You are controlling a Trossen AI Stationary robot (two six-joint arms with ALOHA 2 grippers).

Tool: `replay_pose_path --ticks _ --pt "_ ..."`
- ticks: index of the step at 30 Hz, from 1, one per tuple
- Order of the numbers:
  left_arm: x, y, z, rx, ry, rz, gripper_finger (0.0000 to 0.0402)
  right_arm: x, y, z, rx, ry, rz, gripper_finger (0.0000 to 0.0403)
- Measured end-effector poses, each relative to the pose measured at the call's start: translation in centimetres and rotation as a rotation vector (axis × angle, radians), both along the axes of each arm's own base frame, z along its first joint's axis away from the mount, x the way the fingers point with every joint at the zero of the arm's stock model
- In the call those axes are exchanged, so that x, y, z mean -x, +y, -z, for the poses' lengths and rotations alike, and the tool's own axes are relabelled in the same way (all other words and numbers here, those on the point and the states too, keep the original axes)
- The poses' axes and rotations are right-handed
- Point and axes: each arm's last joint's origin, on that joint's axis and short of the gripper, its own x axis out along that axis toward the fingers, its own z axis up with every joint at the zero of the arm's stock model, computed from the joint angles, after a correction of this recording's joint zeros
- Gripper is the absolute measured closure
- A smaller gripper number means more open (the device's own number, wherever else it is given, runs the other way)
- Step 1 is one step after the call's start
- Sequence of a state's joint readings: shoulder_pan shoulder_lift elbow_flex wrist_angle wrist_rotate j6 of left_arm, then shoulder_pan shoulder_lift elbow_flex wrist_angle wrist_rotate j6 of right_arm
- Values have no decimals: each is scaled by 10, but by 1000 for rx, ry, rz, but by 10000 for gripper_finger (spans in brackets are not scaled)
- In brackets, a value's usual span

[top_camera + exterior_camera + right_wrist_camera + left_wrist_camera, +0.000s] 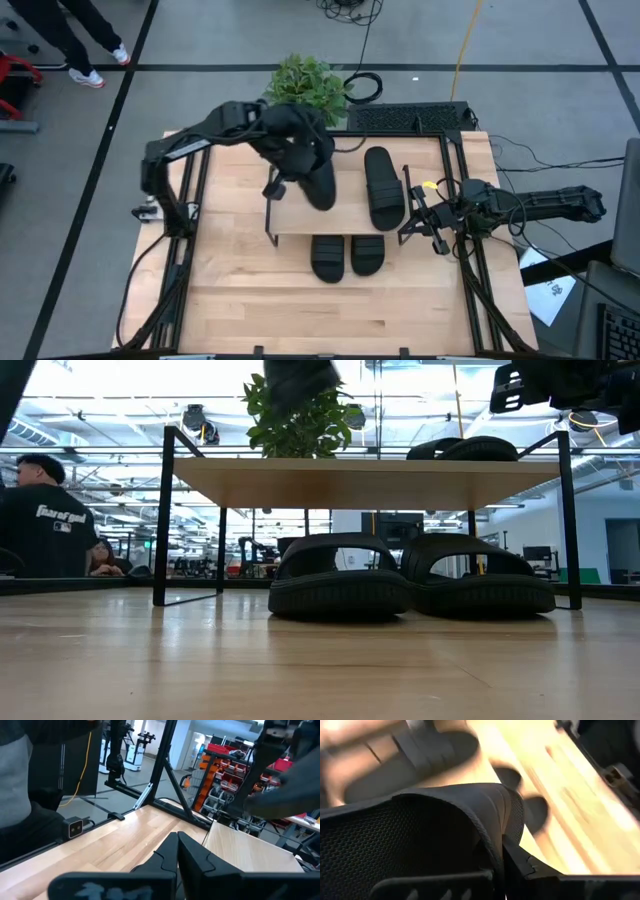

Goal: Pick and place slides into the shelf
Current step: Put the black slides on the shelf

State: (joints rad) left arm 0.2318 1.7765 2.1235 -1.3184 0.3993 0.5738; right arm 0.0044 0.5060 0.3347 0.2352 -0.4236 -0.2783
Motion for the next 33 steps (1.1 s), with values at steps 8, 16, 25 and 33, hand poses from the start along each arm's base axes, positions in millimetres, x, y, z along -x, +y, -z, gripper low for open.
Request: replay_pose_path --ticks 8,16,25,33 --pt "-16 -6 34 166 338 -61 397 0 0 0 17 -7 0 403" --pt "-21 -9 37 344 360 -63 397 0 0 0 17 -6 -1 403" --pt "-31 -16 51 528 413 -25 396 0 0 0 14 -3 -1 403" --pt "-41 -1 84 547 498 -79 396 0 0 0 -7 4 -1 403"
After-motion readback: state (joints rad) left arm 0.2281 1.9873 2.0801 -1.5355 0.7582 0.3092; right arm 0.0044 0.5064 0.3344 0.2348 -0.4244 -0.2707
